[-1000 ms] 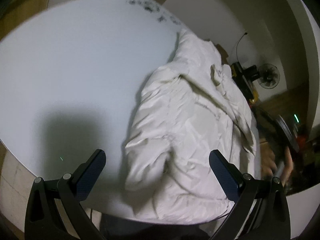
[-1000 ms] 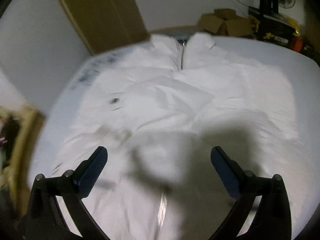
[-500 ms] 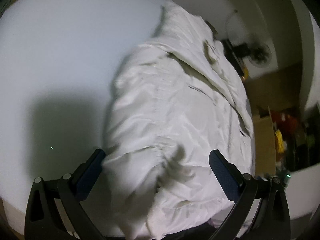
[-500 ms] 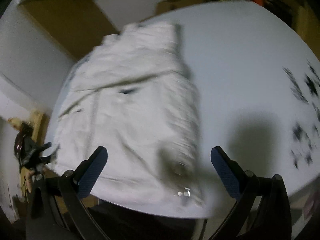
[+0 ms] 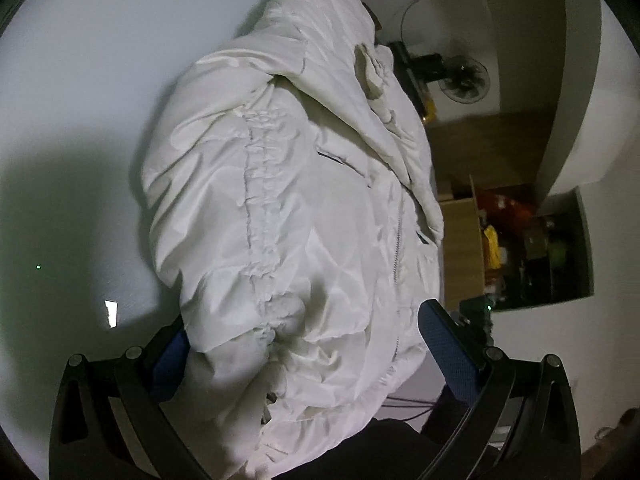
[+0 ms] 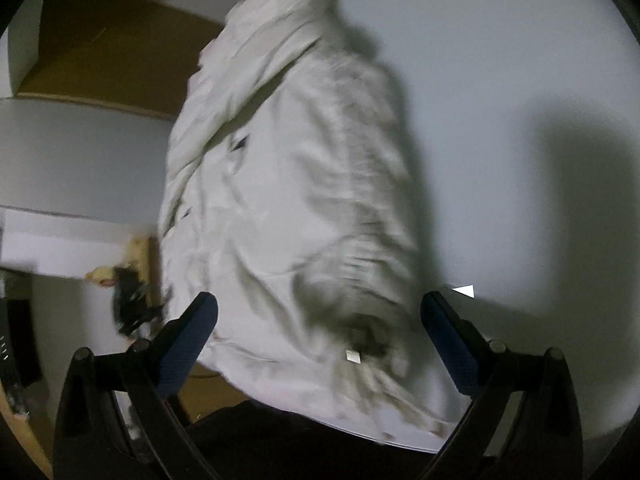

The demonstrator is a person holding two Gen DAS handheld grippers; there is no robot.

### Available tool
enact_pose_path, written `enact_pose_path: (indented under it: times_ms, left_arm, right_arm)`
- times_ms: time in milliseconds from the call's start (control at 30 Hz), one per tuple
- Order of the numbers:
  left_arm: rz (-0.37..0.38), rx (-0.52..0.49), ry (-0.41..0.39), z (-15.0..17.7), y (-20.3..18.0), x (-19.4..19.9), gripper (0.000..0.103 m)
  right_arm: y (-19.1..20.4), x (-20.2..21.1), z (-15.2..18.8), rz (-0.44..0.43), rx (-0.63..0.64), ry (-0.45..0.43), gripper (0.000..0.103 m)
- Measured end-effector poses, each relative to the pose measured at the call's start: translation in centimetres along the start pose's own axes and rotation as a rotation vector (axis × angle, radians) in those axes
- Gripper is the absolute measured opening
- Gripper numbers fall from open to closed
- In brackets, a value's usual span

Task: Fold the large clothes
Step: 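Grasp the jacket hem with both tools and lift it toward the collar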

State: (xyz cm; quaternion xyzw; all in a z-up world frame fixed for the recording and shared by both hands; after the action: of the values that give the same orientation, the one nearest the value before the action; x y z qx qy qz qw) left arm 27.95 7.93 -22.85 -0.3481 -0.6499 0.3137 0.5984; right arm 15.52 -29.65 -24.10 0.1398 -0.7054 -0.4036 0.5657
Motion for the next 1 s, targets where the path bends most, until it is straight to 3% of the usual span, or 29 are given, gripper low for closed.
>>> enact_pose_path:
  times_ms: [167,267,300,400,467,533,767,1000]
  left_arm:
    - [-0.014,-0.008,0.022,-0.4,-0.4,-0.8,0.103]
    - [-0.007,0.023,0.011,-0.3,-0.1,-0.5,0.101]
    - [-0.003,0.031,0.003,-0.3,-0.1,-0.4,0.101]
    - [-0.031,0.008,-0.02,0.1,0.0,-0.1,0.096]
    - [-0.097,-0.008,-0.03,0.4,0.2,-0.2,0.074]
    - [-0.166,0.008,-0.039,0.7,1.1,-0.1,0.027]
    - [-0.258,-0.022,-0.068,1.5,1.1,-0.5,0.017]
    - [-0.272,-0.036,-0.058,3.7,0.0,0.4,0.013]
  right_arm:
    - [1.1,-1.5,-0.4,-0.003,0.003,0.015,0.097]
    - [0.0,-1.5,-0.4,0.035,-0.031,0.023,0.056]
    - [-0.6,-1.7,-0.5,0.045,-0.048,0.026,0.037]
    - [-1.3,-1.6,-0.4,0.027,-0.079,0.022,0.026]
    - [-1.3,-1.7,-0.2,0.035,-0.076,0.008,0.022]
    - [-1.1,-1.8,-0.1,0.057,-0.064,-0.011,0.019]
    - [-0.8,-1.1,0.2,0.085,-0.017,-0.067,0.015]
    - [1.3,2.0,1.5,0.052,0.064,-0.115,0.014]
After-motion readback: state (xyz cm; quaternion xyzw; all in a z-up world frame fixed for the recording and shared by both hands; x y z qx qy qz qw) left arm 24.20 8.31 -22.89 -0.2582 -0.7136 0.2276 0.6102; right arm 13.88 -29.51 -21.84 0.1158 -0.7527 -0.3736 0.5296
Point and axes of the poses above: each gripper's, at about its wrist camera, not at the fingertips, and x roughly against the way its jaws point, y to its left, z to its underside, the point moved 7 cm from there along -x, roughly the way its jaws point, and after that the axes turned 3 degrees about y, right-handed, at the moved point
